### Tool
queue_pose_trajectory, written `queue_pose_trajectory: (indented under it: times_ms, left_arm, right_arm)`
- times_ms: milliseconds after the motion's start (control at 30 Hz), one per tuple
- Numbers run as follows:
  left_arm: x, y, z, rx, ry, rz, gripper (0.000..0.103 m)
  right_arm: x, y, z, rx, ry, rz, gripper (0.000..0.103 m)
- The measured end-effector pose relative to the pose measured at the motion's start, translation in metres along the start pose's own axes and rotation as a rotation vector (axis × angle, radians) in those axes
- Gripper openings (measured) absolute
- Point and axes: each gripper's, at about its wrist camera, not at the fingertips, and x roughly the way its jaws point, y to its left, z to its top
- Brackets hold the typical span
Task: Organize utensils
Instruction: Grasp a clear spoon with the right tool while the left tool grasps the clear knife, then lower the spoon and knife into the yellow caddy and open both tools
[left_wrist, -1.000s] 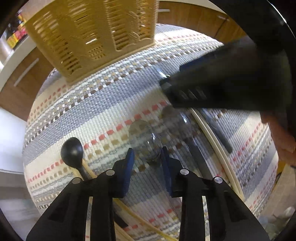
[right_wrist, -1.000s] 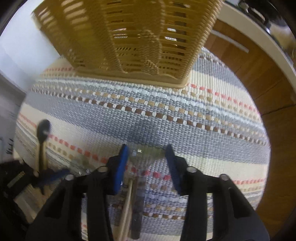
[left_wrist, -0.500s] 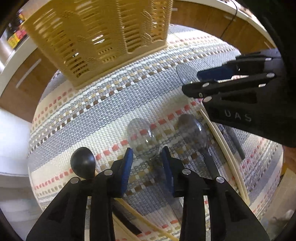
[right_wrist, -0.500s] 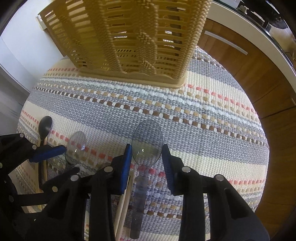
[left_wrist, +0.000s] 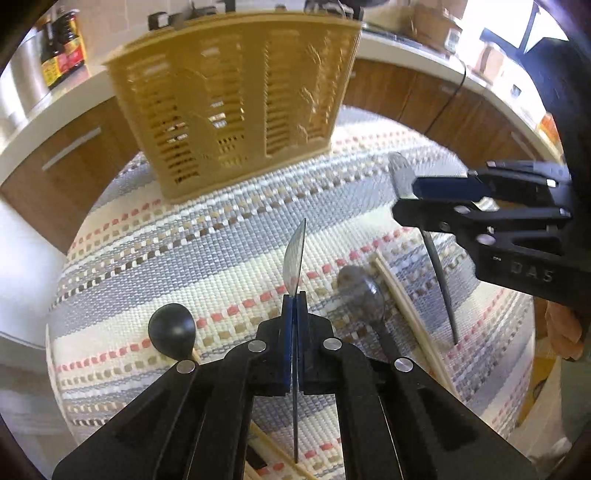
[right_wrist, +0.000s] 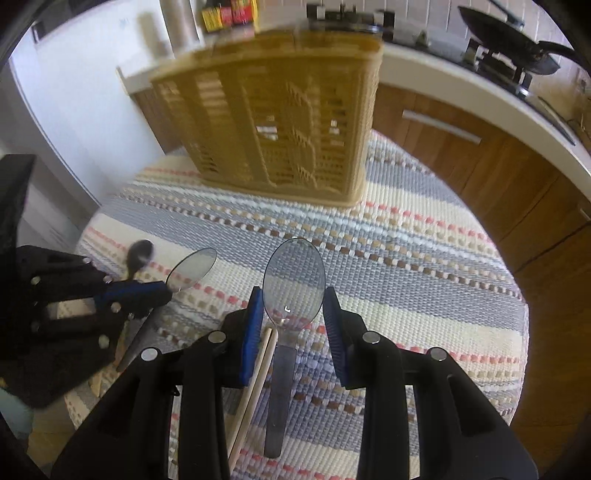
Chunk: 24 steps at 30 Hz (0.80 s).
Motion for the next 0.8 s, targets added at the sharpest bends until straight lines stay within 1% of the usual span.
queue_pose_trajectory:
  times_ms: [133, 233, 333, 400, 433, 467, 533, 567, 633, 733, 800]
  left_arm:
    - [-0.025, 0.002, -0.005, -0.038, -0.085, -0.035, 0.000]
    - [-0.049, 0.006, -0.006, -0.047, -0.170, -0.058, 0.000]
    - [-0.079, 0.010, -0.007, -0.051, -0.270, -0.069, 0.000]
    - [-0.097, 0.009, -0.004, -0.057, -0.349, -0.076, 0.000]
    - [-0.110, 0.011, -0.001, -0.062, -0.398, -0.079, 0.000]
    - [-0.115, 0.008, 0.002, -0.063, -0.431, -0.080, 0.000]
    - [-0.136, 0.004, 0.008, -0.063, -0.499, -0.075, 0.000]
    - [-0.149, 0.000, 0.009, -0.063, -0.550, -0.071, 0.000]
    - [-0.163, 0.000, 0.015, -0.067, -0.619, -0.065, 0.000]
    - [-0.190, 0.004, 0.025, -0.066, -0.753, -0.031, 0.000]
    - [-0.195, 0.002, 0.033, -0.065, -0.815, -0.008, 0.000]
  right_arm:
    - [-0.025, -0.011, -0.006, 0.032, -0.067, 0.039, 0.030]
    - [-0.046, -0.017, -0.011, 0.042, -0.132, 0.054, 0.030]
    - [-0.066, -0.023, -0.013, 0.048, -0.199, 0.068, 0.030]
    - [-0.077, -0.021, -0.012, 0.046, -0.243, 0.076, 0.030]
    - [-0.084, -0.018, -0.009, 0.044, -0.270, 0.067, 0.030]
    - [-0.086, -0.013, -0.005, 0.043, -0.286, 0.060, 0.030]
    - [-0.097, -0.006, 0.003, 0.042, -0.333, 0.052, 0.030]
    - [-0.104, -0.003, 0.006, 0.042, -0.358, 0.047, 0.030]
    - [-0.112, -0.001, 0.017, 0.041, -0.402, 0.041, 0.030]
    - [-0.129, 0.003, 0.032, 0.044, -0.475, 0.035, 0.030]
    - [-0.135, 0.004, 0.047, 0.048, -0.521, 0.023, 0.030]
